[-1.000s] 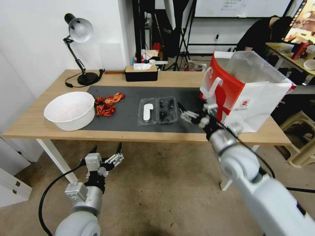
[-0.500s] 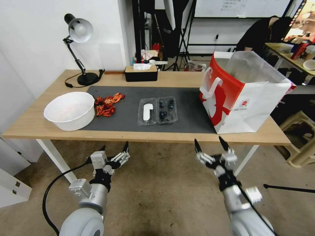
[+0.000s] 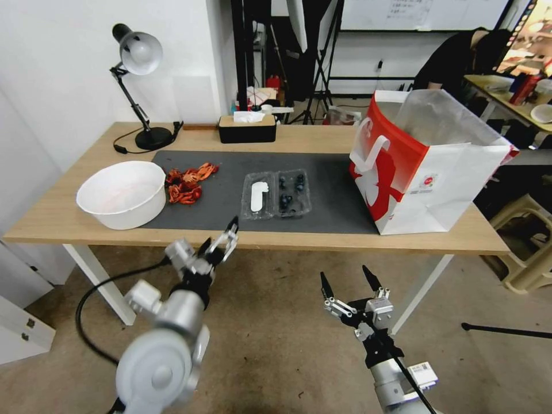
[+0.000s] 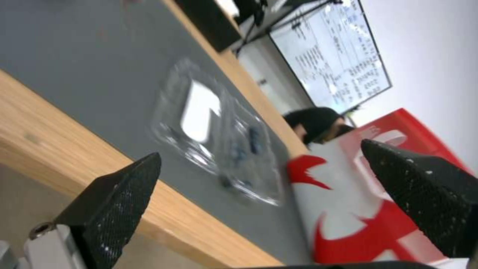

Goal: Close the takeout container lid, then place the container into the takeout bag.

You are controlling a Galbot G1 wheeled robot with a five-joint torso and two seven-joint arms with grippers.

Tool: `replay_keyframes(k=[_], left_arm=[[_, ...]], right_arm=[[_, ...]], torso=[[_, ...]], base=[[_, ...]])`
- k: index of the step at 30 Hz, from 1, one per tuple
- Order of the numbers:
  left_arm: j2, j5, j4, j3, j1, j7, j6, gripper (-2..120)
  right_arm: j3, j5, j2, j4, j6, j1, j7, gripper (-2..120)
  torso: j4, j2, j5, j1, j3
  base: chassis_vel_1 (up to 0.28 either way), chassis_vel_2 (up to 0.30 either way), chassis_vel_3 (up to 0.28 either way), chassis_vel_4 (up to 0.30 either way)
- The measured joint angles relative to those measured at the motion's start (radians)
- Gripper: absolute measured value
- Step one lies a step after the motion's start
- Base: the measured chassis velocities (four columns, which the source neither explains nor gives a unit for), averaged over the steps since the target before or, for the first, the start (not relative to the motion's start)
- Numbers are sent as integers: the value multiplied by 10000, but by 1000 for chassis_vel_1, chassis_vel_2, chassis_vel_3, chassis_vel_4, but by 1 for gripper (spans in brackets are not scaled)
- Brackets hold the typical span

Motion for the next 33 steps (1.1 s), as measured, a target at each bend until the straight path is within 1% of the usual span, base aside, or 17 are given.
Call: replay_keyframes(k=[1, 2, 5, 6, 8, 9, 10, 12, 13, 15, 19, 23, 33], left_arm=[[17, -514, 147, 76, -290, -146, 27, 100], [17, -514, 147, 76, -290, -146, 27, 100], [-61, -1491, 606, 351, -1110, -648, 102, 100], [-61, -1491, 606, 351, -1110, -648, 102, 100], [-217, -1930, 1096, 657, -1851, -985, 46, 100], [-217, -1930, 1096, 657, -1851, -985, 46, 100], [-280, -2030, 1331, 819, -2161, -1125, 19, 100], [-403, -2022, 1725, 1224, -2691, -1369, -49, 100], [-403, -2022, 1725, 1224, -2691, -1369, -49, 100], [-492, -1891, 1974, 1520, -2983, -1617, -119, 100], [-549, -1758, 2287, 1809, -3319, -1992, -166, 100], [-568, -1682, 2518, 1962, -3580, -2173, -231, 100], [-728, -1538, 3060, 2268, -4003, -2373, -262, 100]], right_arm=[[-35, -64, 57, 0, 0, -23, -2, 100], [-35, -64, 57, 0, 0, -23, -2, 100], [-68, -225, 166, -34, 4, -101, -21, 100], [-68, -225, 166, -34, 4, -101, -21, 100], [-68, -360, 246, -85, 23, -137, -22, 100], [-68, -360, 246, -85, 23, -137, -22, 100], [-60, -415, 278, -102, 32, -147, -24, 100], [-60, -481, 347, -148, 37, -156, -25, 100], [-60, -481, 347, -148, 37, -156, -25, 100], [-55, -529, 401, -213, 47, -156, -27, 100], [-31, -565, 434, -282, 50, -144, -30, 100], [23, -576, 434, -360, 50, -103, -34, 100], [-18, -576, 466, -417, 49, -53, -47, 100]], torso=[[1, 0, 2, 0, 0], [1, 0, 2, 0, 0], [1, 0, 2, 0, 0], [1, 0, 2, 0, 0], [1, 0, 1, 1, 0], [1, 0, 1, 1, 0], [0, 0, 2, 1, 1], [0, 0, 1, 1, 1], [0, 0, 1, 1, 1], [0, 0, 2, 0, 1], [1, -1, 2, 0, 1], [1, -1, 2, 0, 1], [1, 0, 1, -2, 0]], base=[[0, 0, 0, 0], [0, 0, 0, 0], [0, 0, 0, 0], [0, 0, 0, 0], [0, 0, 0, 0], [0, 0, 0, 0], [0, 0, 0, 0], [0, 0, 0, 0], [0, 0, 0, 0], [0, 0, 0, 0], [0, 0, 0, 0], [0, 0, 0, 0], [0, 0, 0, 0]])
